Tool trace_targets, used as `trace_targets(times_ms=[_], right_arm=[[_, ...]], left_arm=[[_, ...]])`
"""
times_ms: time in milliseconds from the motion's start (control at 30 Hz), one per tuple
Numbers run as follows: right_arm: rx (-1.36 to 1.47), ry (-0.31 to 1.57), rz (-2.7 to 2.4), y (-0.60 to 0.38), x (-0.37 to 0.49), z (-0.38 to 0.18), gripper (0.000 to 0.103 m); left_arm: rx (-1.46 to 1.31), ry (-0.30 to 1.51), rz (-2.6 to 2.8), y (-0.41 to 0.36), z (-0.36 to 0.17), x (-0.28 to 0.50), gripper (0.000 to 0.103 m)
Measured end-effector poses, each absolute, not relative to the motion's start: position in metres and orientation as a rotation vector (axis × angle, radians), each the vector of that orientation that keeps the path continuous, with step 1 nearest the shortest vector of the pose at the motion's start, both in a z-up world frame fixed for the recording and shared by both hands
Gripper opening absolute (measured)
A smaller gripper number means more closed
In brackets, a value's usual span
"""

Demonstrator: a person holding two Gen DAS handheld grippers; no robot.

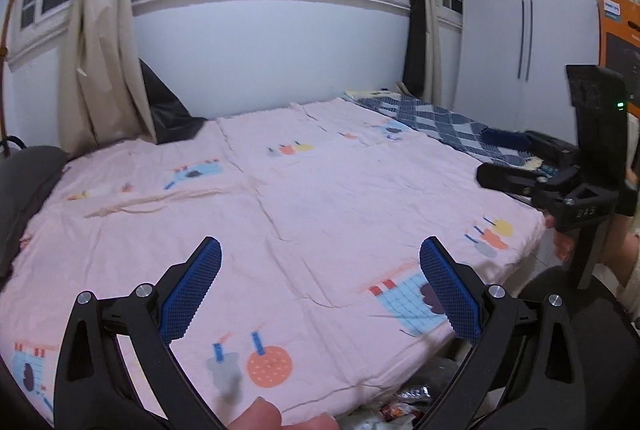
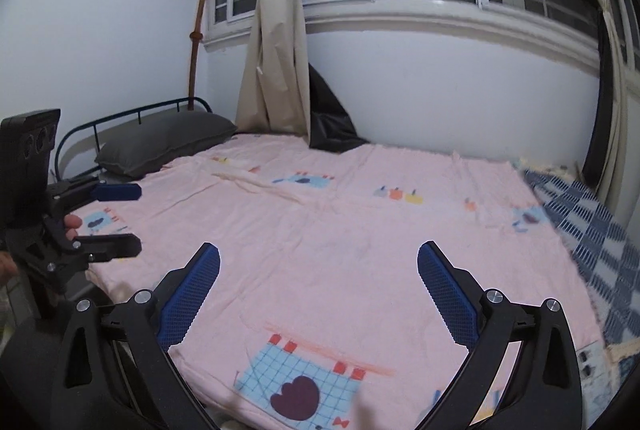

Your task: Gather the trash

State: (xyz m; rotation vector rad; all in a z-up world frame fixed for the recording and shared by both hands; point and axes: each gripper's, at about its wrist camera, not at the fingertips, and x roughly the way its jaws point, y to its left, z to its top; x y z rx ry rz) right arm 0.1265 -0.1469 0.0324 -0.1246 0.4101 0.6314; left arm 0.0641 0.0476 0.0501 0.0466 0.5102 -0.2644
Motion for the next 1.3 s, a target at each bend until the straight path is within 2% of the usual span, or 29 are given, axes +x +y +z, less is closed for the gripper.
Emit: trace_targets(times_ms=[233, 1300], right_arm=[[-0.169, 0.481, 0.688, -0.134, 0.128, 0.019, 0.095], [-0.039, 0.467, 0.686, -0.16, 0.126, 0.015, 0.095]], left_arm=[[0.107, 0.523, -0.302, 0.027, 0.044, 0.064, 0.097], [0.027, 0.505, -0.304, 0.021, 0.039, 0.072, 0.097]])
